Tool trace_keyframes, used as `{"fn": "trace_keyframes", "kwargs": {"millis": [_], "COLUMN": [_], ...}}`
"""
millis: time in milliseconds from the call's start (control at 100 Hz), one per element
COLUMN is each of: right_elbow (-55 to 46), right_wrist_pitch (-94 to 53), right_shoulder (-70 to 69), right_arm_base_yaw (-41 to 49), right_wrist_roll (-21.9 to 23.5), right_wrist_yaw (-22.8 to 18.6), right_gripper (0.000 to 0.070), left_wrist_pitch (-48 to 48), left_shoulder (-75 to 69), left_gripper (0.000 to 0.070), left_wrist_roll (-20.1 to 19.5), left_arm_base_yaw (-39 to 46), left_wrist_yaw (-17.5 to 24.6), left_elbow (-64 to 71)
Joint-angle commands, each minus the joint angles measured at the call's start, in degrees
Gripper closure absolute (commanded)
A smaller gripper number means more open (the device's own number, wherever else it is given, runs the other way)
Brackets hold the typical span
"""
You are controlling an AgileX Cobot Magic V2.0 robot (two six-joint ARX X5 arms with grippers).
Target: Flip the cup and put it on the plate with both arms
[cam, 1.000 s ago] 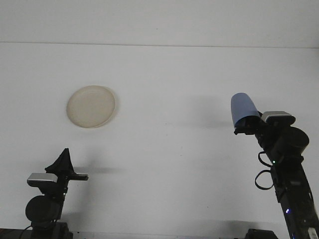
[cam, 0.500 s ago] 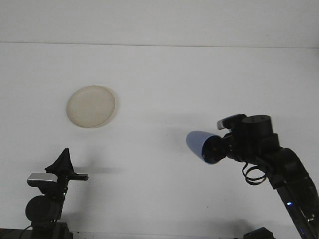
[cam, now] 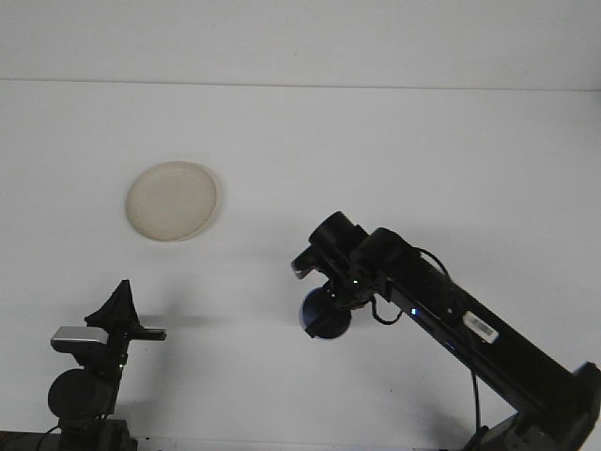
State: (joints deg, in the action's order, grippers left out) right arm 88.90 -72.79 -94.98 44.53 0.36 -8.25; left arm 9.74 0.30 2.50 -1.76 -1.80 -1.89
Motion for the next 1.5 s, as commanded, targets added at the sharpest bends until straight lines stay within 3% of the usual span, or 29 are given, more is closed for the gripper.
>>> {"fn": "trace_keyframes", "kwargs": {"millis": [0, 410, 840, 900, 1010, 1090, 1490], "right_elbow": [2.58, 4.87, 4.85, 4.85, 4.85, 5.14, 19.78], "right_wrist_pitch": [0.09, 0.74, 0.46, 0.44, 0.83, 0.72, -4.72], "right_shoulder": [-3.41, -13.81, -15.87, -15.87, -15.87, -15.67, -8.17], "right_arm_base_yaw": [1.84, 5.44, 6.03, 6.08, 6.08, 5.99, 3.30], "right_wrist_roll": [-1.09, -2.25, -3.39, -3.39, -3.45, -3.48, -4.70], "right_wrist_yaw": [0.50, 0.76, 0.09, -0.72, -1.40, -1.42, 0.61], "right_gripper": [0.0695, 0.0695, 0.0690, 0.0649, 0.0442, 0.0349, 0.0329], "left_wrist_pitch": [0.63, 0.63, 0.59, 0.59, 0.59, 0.59, 0.66], "left_shoulder": [-0.07, -0.07, -0.07, -0.07, -0.07, -0.07, -0.07], "left_gripper": [0.0688, 0.0688, 0.0688, 0.0688, 0.0688, 0.0688, 0.0688], "left_wrist_roll": [0.20, 0.20, 0.20, 0.20, 0.20, 0.20, 0.20], "left_arm_base_yaw": [-0.09, -0.09, -0.09, -0.09, -0.09, -0.09, -0.09], "left_wrist_yaw": [-0.35, -0.35, -0.35, -0.35, -0.35, -0.35, -0.35], "left_elbow": [1.07, 1.09, 1.09, 1.09, 1.09, 1.09, 1.09]}}
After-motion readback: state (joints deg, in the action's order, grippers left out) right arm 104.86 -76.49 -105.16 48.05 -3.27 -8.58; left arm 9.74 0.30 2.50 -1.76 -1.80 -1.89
